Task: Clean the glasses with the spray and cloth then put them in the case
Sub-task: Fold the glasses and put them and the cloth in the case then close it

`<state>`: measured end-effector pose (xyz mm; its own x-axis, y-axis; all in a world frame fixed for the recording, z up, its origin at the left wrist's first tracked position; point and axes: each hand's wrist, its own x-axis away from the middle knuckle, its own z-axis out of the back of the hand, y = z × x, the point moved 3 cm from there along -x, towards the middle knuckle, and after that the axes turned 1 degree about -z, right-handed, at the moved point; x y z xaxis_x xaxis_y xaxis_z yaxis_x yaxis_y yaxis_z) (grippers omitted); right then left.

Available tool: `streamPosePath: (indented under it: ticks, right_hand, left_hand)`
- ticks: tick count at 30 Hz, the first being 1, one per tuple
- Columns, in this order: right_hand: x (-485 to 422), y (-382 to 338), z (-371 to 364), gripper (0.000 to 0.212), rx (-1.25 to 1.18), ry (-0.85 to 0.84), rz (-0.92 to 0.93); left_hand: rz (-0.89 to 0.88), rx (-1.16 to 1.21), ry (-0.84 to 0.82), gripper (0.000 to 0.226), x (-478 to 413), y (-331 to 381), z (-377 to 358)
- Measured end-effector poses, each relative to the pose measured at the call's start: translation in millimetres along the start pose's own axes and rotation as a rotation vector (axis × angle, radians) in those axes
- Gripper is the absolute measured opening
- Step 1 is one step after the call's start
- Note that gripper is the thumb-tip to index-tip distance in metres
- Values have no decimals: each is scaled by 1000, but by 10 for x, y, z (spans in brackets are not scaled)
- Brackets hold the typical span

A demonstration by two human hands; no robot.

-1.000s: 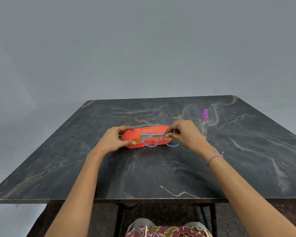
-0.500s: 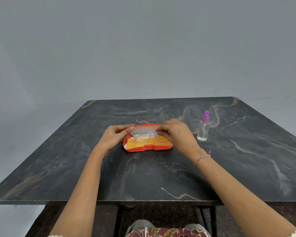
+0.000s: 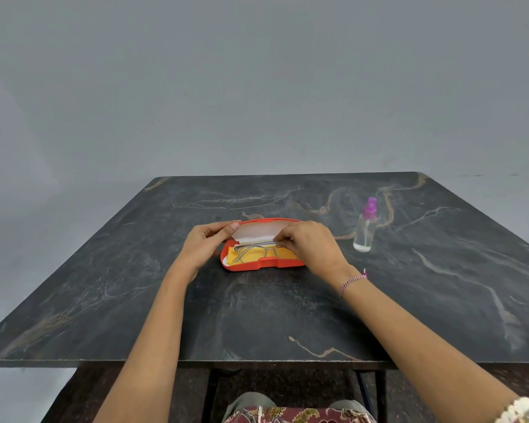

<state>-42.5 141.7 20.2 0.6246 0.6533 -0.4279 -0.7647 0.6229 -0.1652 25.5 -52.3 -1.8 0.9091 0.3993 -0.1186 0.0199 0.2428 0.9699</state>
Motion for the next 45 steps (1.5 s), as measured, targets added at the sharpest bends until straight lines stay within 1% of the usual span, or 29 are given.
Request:
streamPosePath:
  ticks: [5, 10, 12, 15, 17, 19, 22, 24, 27, 29, 32, 36, 41, 45]
  right_hand:
    - [-8, 4, -51, 22, -8, -36, -22]
    - [-21, -2, -98, 26, -40, -76, 11]
    - [24, 27, -50, 26, -108, -13, 19]
    - [132, 106, 134, 15, -258, 212, 10]
    - [170, 184, 247, 10, -307, 350, -14]
    - [163, 264, 280, 12, -337, 381, -69]
    - [151, 309, 204, 26, -353, 279, -125]
    - [162, 295, 142, 33, -376, 193, -129]
    - [179, 282, 70, 31, -456, 76, -142]
    - [198, 298, 47, 28, -489, 24, -157]
    - [223, 329, 33, 27, -495, 1, -170]
    - [254, 353, 20, 28, -491, -30, -180]
    - [256, 361, 17, 46, -450, -82, -163]
    - [245, 349, 18, 52, -429, -104, -169]
  left_hand:
    - [6, -17, -2, 27, -26, -26, -4]
    - [0, 8, -17, 20, -3, -16, -8]
    - [0, 13, -20, 20, 1, -19, -11]
    - [-8, 12, -25, 21, 2, -20, -18]
    - [-16, 13, -30, 20, 14, -3, -26]
    - [-15, 7, -36, 20, 24, -1, -25]
    - [-17, -6, -63, 17, 47, 4, -17]
    - [-27, -24, -87, 17, 48, 0, -14]
    - [-37, -57, -139, 20, 59, -26, 2]
    - [-74, -111, -176, 24, 74, -54, 15]
    - [-114, -195, -209, 31, 104, -71, 28]
    - [-116, -275, -237, 38, 138, -51, 12]
    - [-118, -279, -263, 46, 159, -59, 17]
    - [-124, -296, -261, 49, 153, -54, 8]
